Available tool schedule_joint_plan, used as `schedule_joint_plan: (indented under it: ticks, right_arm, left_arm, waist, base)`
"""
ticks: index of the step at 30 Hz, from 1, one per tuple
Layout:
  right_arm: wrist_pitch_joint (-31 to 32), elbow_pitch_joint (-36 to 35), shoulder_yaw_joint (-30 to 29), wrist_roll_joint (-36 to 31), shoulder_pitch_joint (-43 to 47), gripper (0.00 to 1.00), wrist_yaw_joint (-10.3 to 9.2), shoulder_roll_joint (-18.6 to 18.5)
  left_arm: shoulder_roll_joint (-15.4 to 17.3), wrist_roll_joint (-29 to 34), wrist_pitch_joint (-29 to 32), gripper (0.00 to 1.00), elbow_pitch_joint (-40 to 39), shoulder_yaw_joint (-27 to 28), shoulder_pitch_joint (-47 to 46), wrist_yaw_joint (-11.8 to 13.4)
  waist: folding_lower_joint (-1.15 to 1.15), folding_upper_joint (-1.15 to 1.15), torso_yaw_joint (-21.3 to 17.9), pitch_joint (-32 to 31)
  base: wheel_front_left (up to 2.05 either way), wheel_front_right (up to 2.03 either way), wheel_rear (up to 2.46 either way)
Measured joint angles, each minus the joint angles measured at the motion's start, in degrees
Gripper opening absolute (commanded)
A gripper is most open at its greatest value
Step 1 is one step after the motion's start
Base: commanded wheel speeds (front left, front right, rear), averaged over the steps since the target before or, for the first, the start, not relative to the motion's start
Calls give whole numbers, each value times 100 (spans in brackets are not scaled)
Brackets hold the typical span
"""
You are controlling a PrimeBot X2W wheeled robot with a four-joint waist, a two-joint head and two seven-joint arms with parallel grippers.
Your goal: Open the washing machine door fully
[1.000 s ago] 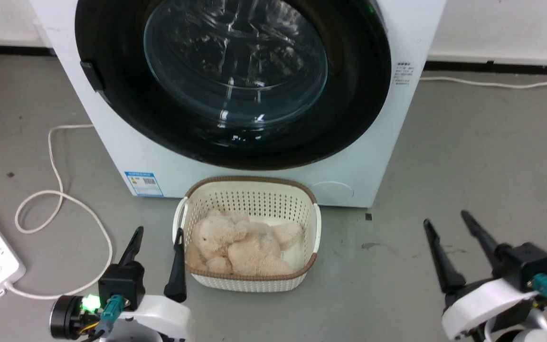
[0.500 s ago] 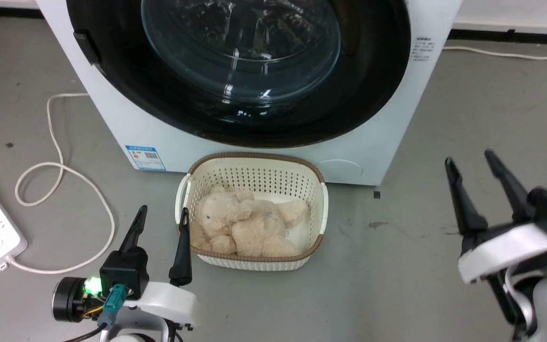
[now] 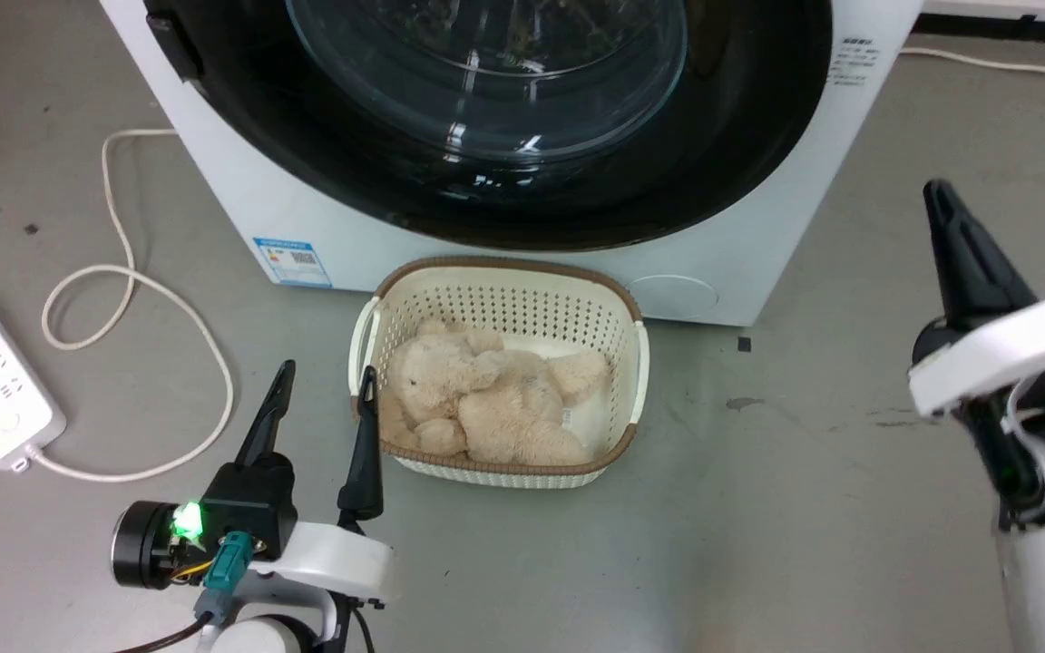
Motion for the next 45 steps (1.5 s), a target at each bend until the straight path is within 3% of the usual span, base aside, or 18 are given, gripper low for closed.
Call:
schedule_joint_plan:
  ticks: [24, 45]
  right_arm:
    - [1405, 1861, -765, 2281, -2012, 0, -2, -169]
    - [2622, 3828, -1094, 3364, -4189, 0, -2, -561]
  left_arm:
    - [0, -10, -275, 100, -170, -292, -316, 153]
    - [2, -10, -526, 100, -391, -542, -573, 254]
  waist:
    - [0, 0, 259, 645]
    - [0, 0, 522, 1262]
  base:
    - [0, 0, 0]
    - [0, 0, 0]
